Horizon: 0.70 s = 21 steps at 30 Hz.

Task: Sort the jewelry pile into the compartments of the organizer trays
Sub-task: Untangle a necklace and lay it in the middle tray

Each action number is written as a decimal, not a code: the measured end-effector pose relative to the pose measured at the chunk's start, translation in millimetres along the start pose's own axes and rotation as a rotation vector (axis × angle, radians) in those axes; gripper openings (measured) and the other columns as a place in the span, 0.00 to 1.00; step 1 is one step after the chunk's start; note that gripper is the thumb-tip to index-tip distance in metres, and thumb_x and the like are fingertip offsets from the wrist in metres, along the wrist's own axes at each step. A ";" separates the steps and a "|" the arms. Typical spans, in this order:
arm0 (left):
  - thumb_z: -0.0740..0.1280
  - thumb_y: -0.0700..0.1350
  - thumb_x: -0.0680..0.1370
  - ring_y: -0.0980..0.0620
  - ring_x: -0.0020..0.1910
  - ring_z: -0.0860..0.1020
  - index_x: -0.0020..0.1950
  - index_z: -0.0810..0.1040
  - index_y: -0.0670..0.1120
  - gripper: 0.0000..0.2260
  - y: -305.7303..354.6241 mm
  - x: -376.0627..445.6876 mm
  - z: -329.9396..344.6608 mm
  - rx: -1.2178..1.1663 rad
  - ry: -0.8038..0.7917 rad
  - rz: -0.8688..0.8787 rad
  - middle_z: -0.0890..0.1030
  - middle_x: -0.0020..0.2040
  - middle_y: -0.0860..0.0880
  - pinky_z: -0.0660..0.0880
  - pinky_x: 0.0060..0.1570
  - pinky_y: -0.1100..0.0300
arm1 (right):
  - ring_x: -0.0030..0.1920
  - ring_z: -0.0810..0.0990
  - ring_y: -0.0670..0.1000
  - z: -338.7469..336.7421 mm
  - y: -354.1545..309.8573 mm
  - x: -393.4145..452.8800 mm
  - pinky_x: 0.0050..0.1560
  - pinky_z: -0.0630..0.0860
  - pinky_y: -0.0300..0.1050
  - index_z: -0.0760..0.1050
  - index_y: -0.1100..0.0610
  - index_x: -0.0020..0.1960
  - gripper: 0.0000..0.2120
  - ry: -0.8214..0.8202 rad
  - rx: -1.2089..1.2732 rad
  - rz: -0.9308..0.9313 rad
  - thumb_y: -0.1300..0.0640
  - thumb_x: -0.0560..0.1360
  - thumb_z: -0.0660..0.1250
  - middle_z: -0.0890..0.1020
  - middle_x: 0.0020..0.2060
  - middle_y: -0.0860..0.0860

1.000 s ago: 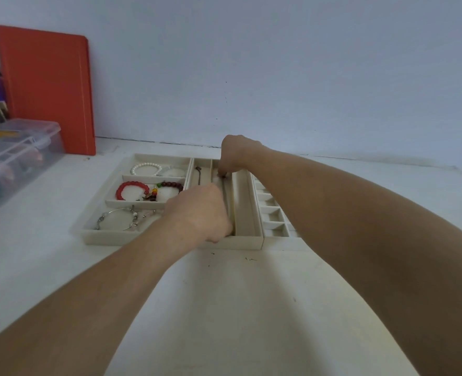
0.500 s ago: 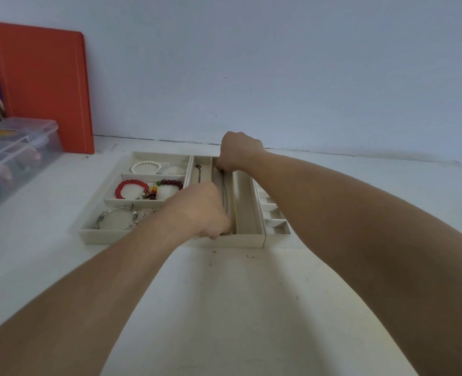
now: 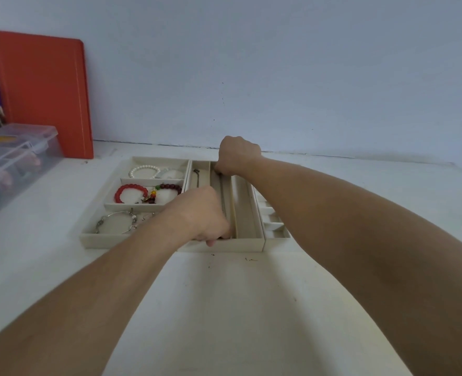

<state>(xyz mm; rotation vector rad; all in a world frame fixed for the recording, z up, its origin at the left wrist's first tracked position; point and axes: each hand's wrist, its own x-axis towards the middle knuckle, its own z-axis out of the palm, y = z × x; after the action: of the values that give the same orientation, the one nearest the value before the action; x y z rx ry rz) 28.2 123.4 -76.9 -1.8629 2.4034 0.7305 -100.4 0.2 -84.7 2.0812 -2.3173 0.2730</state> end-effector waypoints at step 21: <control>0.71 0.40 0.69 0.49 0.29 0.74 0.23 0.78 0.46 0.14 1.0 -7.4 -8.4 0.030 0.003 -0.037 0.76 0.25 0.49 0.73 0.36 0.59 | 0.32 0.70 0.49 0.9 -2.3 0.4 0.31 0.62 0.40 0.65 0.54 0.37 0.10 0.016 0.008 -0.003 0.62 0.71 0.66 0.72 0.35 0.49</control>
<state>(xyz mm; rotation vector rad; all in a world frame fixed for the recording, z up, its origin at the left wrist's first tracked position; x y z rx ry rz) 31.7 127.3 -66.9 -1.8929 2.3608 0.6865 -98.1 -0.6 -85.2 2.0776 -2.3082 0.2989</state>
